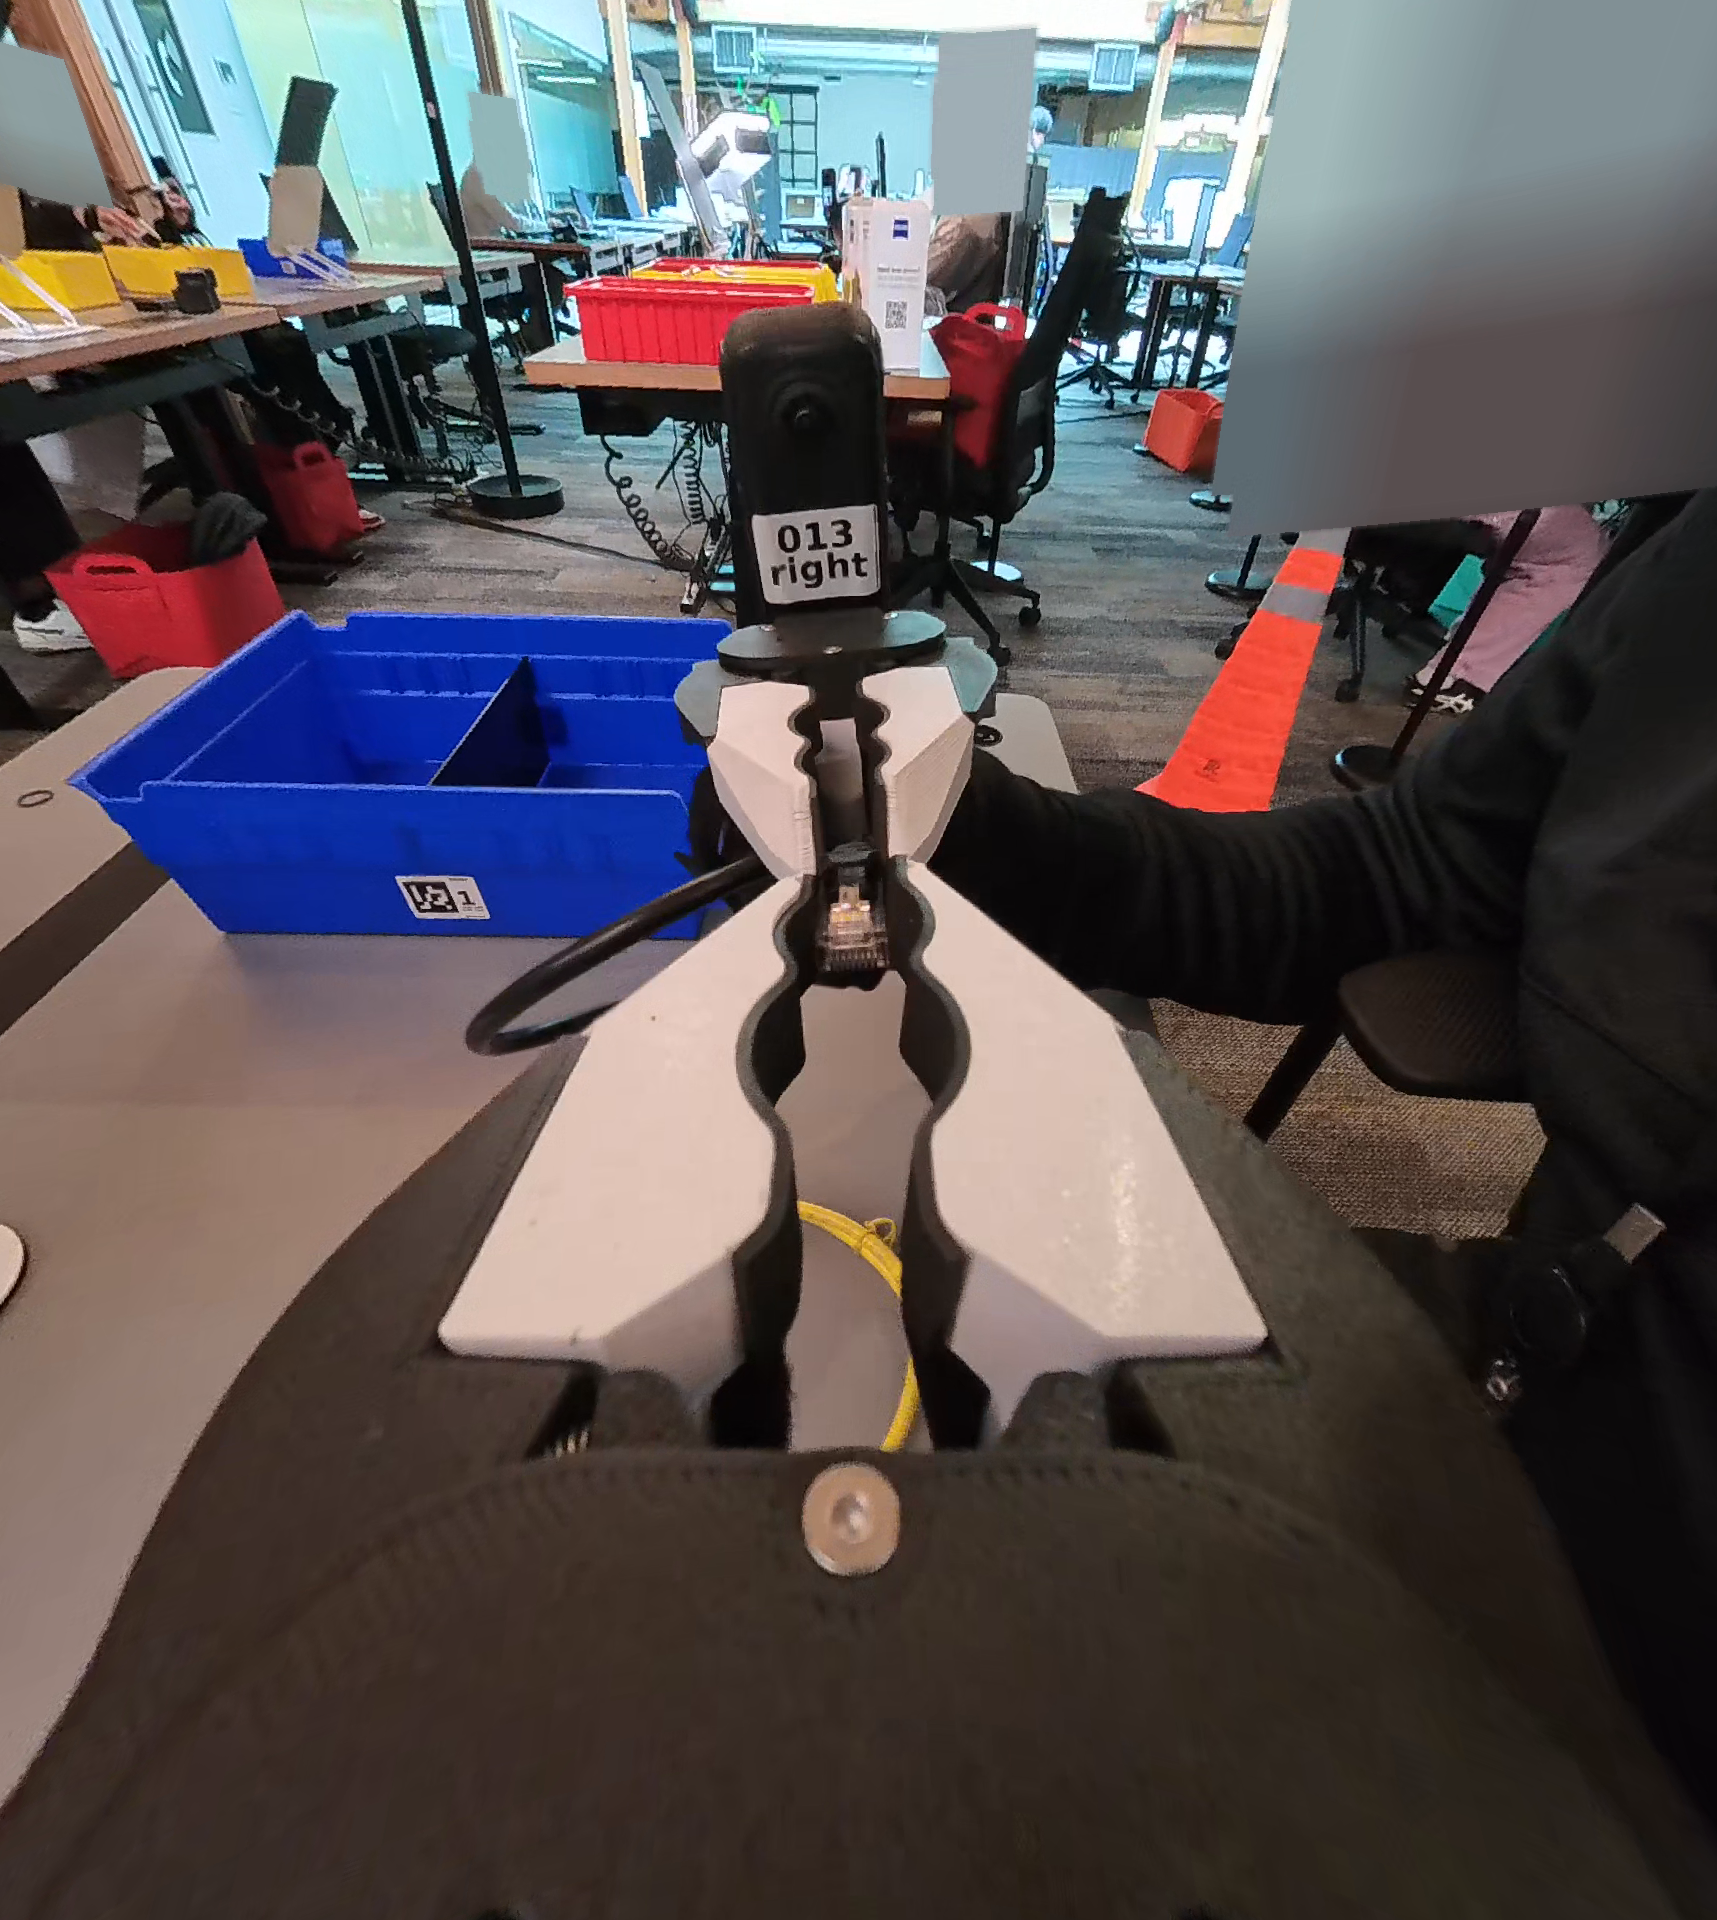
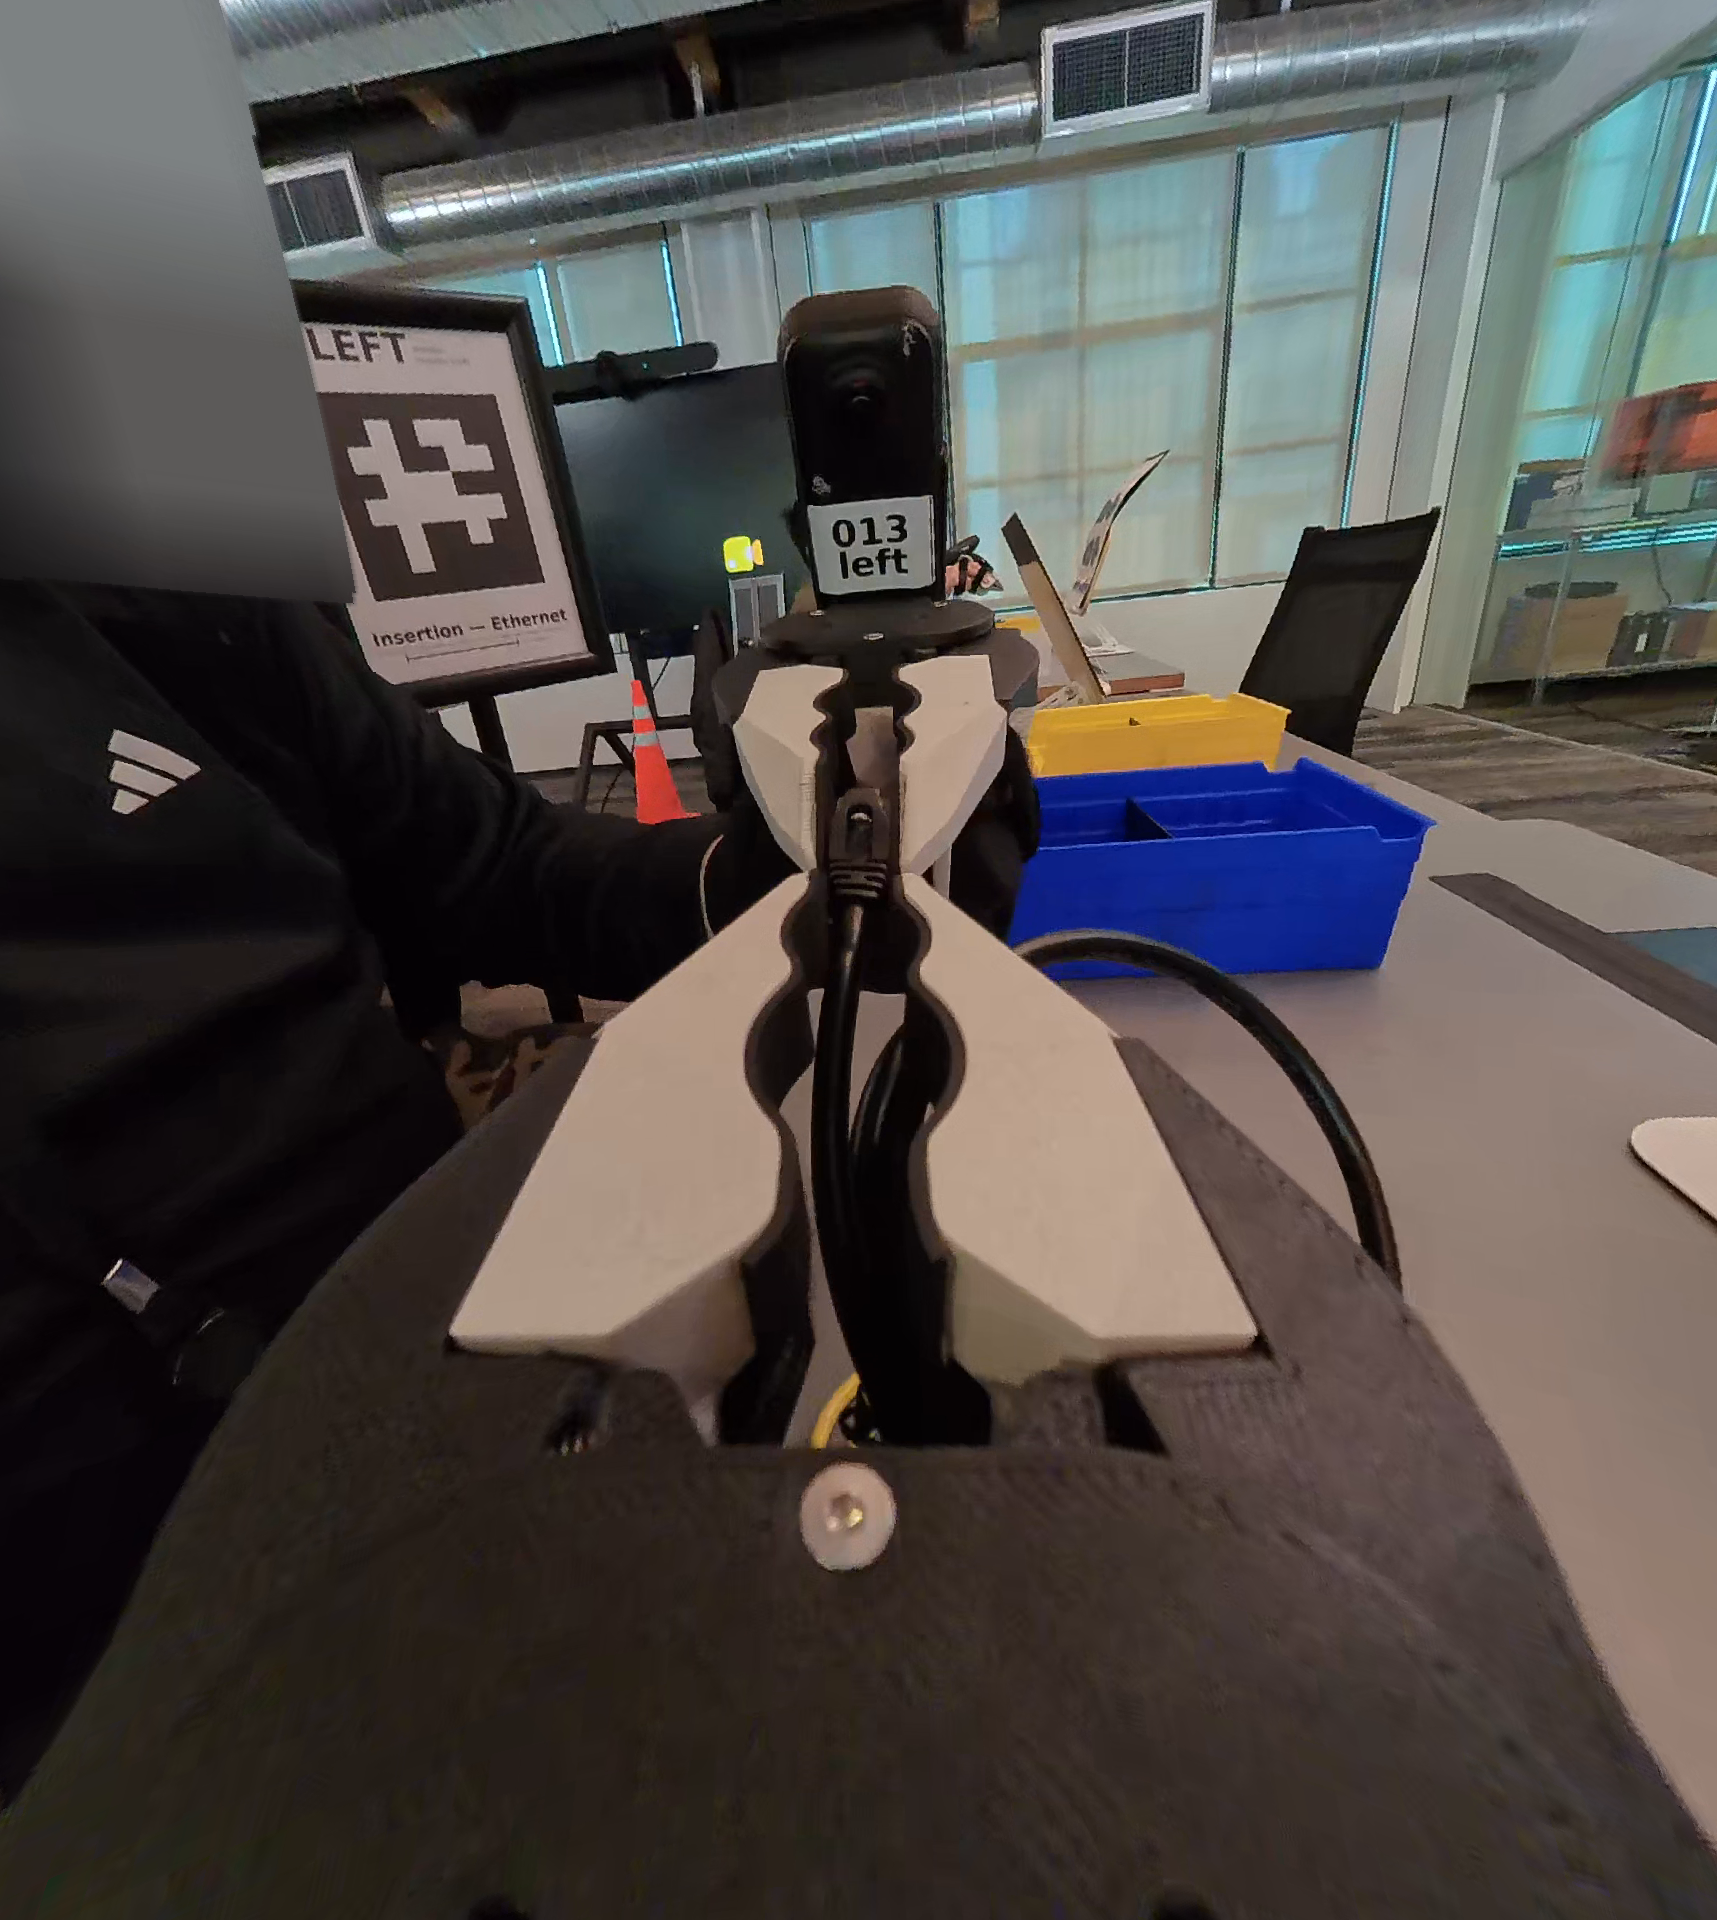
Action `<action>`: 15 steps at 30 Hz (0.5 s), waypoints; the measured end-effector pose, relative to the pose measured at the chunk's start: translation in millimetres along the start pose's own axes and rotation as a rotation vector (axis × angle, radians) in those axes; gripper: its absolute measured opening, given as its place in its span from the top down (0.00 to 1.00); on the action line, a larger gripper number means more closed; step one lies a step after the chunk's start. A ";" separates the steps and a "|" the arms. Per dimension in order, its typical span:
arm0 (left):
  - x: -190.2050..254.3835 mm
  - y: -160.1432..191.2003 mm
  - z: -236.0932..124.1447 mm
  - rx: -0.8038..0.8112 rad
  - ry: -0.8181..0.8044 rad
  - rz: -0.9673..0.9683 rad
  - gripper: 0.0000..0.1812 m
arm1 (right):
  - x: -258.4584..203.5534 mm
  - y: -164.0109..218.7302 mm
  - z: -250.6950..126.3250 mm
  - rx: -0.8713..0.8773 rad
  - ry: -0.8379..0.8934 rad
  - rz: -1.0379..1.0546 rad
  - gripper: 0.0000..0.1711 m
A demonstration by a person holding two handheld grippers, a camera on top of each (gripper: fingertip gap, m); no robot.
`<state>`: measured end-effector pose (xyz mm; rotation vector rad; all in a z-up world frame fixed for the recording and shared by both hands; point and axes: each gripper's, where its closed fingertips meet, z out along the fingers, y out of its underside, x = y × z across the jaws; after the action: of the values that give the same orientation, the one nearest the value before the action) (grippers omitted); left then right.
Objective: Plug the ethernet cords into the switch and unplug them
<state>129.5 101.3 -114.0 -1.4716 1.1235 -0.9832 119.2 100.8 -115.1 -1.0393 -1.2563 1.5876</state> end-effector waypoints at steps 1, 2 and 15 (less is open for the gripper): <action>-0.1 1.1 0.2 -0.002 0.002 0.001 0.95 | 0.4 1.5 -0.3 -0.011 0.003 0.000 0.95; -0.8 2.2 0.4 -0.006 0.006 -0.006 0.95 | 1.1 3.7 -0.4 -0.028 0.008 -0.001 0.95; -18.0 18.5 -7.9 -0.287 -0.195 0.290 0.86 | 14.4 20.9 -11.0 -0.235 0.081 -0.003 0.95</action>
<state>114.6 115.7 -131.4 -1.5366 1.3275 -0.4815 122.8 114.5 -138.8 -1.2345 -1.4120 1.4043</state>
